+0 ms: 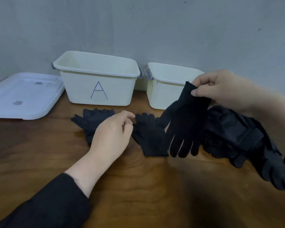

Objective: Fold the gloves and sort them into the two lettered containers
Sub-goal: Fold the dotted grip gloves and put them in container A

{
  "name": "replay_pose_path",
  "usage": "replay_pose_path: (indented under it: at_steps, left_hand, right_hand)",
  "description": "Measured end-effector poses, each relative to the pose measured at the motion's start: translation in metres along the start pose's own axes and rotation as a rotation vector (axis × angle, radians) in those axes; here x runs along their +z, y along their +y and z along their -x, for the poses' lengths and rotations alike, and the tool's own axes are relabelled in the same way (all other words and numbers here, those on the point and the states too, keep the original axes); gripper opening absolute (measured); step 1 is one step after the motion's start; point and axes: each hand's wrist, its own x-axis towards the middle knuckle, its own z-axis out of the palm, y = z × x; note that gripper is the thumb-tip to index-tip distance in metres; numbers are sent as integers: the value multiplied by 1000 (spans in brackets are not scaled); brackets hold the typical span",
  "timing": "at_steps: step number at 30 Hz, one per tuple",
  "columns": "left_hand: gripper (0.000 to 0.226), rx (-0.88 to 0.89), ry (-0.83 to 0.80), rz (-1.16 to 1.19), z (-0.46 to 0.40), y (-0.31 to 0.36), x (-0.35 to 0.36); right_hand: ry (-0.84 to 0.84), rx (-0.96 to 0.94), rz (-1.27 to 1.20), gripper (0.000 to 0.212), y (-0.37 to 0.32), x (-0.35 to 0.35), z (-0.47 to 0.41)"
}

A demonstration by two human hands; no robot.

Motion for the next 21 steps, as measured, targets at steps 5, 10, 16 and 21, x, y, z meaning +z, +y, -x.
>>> replay_pose_path:
  at_steps: [5, 10, 16, 21]
  left_hand:
    - [29, -12, 25, -2, -2, -9, -7]
    - [32, 13, 37, 1, -3, -8, -8]
    - [29, 22, -26, -27, -4, -10, -1]
    - [24, 63, -197, -145, -2, -16, 15]
  right_hand:
    - [84, -64, 127, 14, -7, 34, -28]
    - [300, -321, 157, 15, -13, 50, -27]
    - [239, -529, 317, 12, 59, 130, 14]
    - [59, -427, 164, 21, 104, 160, 30]
